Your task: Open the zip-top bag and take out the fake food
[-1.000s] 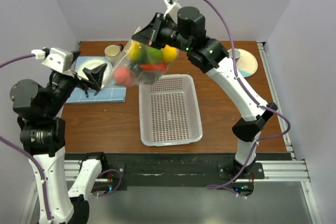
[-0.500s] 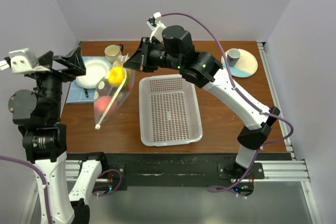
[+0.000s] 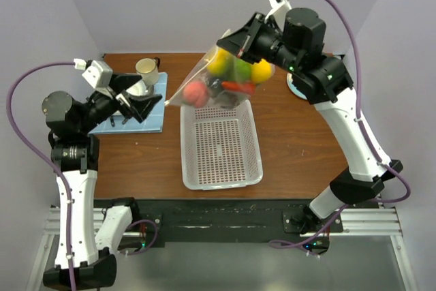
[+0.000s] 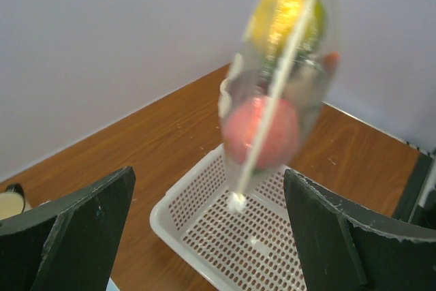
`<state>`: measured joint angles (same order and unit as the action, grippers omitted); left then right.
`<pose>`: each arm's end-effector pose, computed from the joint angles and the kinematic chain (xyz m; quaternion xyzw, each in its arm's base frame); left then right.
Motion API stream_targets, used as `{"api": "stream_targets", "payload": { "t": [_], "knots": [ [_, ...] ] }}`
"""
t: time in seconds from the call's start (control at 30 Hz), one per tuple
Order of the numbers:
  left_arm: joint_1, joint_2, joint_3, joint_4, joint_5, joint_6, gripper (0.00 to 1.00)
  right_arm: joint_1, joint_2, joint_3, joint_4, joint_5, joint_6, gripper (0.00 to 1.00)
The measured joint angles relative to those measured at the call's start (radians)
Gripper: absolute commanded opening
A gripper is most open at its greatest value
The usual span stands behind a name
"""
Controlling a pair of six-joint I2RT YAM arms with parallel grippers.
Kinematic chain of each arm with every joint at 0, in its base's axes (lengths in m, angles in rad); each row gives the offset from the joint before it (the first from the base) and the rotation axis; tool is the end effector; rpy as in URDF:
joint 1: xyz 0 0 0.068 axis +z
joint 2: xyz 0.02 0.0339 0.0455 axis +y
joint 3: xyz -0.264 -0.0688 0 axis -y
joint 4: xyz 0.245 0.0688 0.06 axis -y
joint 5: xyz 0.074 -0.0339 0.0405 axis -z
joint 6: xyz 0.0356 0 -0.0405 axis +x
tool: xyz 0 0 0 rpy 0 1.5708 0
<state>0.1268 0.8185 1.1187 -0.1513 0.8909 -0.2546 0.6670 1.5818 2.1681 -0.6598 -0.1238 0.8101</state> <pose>0.1535 -0.0083 0.4503 0.2089 0.6401 -0.3243 0.6644 0.2352 0.1908 0.5550 0.0103 0.7323 0.4909 0.4718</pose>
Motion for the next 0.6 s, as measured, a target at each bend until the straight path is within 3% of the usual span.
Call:
{"api": "stream_targets", "payload": {
  "t": [0.27, 0.6],
  "knots": [
    [0.005, -0.084, -0.083, 0.157, 0.229, 0.035, 0.9, -0.052, 0.002, 0.022, -0.016, -0.01, 0.027, 0.0],
    [0.006, -0.121, -0.386, 0.319, 0.241, -0.01, 0.84, -0.061, 0.044, 0.106, -0.023, -0.038, 0.095, 0.0]
  ]
}}
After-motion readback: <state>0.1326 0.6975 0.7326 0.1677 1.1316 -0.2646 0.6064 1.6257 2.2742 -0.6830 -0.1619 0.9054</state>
